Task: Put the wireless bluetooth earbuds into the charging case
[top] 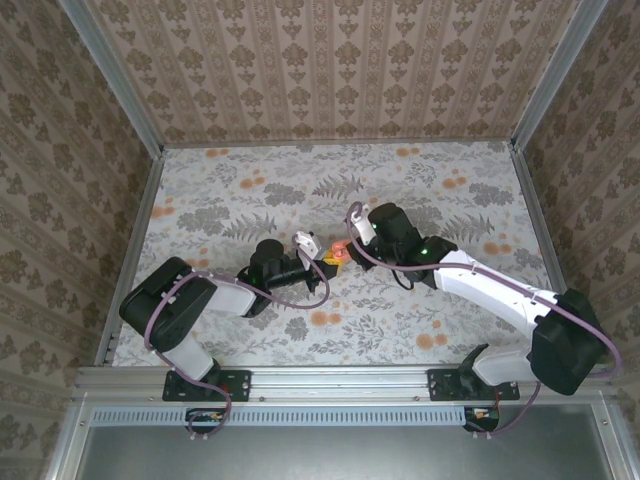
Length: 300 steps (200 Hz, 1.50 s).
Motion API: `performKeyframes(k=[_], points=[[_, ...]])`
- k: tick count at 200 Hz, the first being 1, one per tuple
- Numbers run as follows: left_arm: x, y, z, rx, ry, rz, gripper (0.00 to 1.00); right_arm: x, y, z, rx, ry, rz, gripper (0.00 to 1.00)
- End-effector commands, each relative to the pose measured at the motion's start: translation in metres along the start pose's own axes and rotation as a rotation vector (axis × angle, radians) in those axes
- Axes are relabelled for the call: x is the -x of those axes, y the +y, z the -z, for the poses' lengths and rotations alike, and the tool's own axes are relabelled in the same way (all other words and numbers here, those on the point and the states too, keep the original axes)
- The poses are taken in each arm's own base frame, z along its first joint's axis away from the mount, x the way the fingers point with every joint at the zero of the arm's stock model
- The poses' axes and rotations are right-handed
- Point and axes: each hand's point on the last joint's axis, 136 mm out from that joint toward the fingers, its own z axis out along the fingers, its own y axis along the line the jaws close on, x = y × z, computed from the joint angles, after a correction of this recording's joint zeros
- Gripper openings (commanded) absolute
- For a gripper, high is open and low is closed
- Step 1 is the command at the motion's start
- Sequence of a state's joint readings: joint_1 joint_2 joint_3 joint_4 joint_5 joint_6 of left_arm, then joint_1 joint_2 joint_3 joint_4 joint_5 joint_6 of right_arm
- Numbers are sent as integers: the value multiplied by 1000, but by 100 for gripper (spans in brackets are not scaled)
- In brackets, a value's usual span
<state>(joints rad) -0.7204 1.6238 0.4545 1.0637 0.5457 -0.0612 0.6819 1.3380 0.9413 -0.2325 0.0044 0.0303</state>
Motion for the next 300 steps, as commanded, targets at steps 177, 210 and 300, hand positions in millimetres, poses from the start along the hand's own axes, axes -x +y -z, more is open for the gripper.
performKeyframes(k=[177, 210, 300], points=[[55, -4, 8, -5, -138, -37, 12, 7, 20, -1, 45, -7, 97, 18], [55, -4, 8, -3, -139, -38, 12, 9, 28, -1, 83, -16, 99, 18], [54, -3, 8, 2, -136, -36, 12, 20, 38, 4, 116, -55, 96, 18]])
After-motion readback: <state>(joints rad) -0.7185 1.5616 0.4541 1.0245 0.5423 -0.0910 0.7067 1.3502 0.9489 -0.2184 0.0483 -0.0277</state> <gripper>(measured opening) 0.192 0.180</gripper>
